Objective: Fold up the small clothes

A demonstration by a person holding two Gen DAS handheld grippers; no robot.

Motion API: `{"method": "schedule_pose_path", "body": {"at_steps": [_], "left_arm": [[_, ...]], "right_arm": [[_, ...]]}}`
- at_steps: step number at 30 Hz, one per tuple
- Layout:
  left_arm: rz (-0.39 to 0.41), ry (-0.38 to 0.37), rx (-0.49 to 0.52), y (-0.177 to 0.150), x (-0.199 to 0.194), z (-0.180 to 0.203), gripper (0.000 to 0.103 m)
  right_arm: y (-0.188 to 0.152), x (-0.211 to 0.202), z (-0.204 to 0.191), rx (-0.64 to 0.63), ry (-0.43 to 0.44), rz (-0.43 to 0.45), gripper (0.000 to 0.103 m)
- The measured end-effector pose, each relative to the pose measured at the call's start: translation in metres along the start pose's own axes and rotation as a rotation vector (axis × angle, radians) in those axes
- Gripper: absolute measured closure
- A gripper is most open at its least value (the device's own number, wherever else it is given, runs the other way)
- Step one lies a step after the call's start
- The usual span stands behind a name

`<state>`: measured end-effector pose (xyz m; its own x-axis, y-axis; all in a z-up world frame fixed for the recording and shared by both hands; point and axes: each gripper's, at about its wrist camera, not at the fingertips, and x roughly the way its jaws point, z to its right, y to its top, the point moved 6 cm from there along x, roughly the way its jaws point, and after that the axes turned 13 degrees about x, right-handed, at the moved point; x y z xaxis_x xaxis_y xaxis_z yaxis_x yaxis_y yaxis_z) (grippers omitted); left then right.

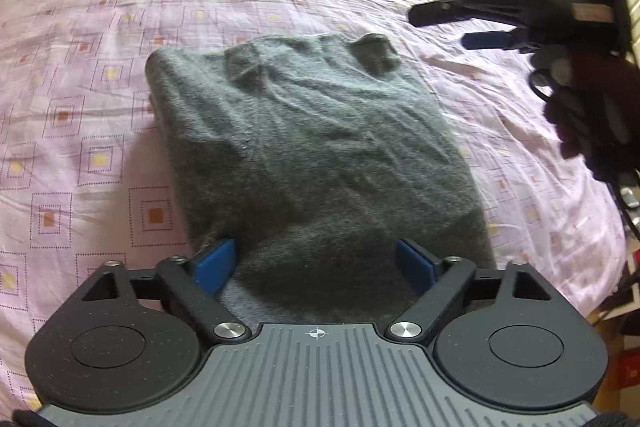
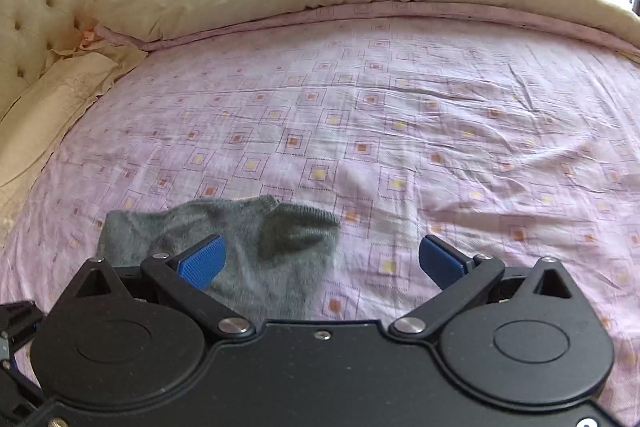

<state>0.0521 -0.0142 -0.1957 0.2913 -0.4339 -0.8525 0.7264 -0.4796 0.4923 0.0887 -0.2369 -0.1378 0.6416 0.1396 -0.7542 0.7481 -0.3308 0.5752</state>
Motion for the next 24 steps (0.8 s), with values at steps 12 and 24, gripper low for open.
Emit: {"method": "schedule_pose_path", "body": {"at_steps": [12,24], "left_arm": [[0.074,0.29,-0.035,0.016,-0.054,0.013,0.0],[-0.037,0.362,-0.085,0.008,-0.084,0.038,0.001]], "right_arm": [[-0.046,-0.075,-0.003,0.025,-0.023,0.033,0.0],[-0.054,-0.109,-0.023,0.005,0.02,0.051,0.0]]}}
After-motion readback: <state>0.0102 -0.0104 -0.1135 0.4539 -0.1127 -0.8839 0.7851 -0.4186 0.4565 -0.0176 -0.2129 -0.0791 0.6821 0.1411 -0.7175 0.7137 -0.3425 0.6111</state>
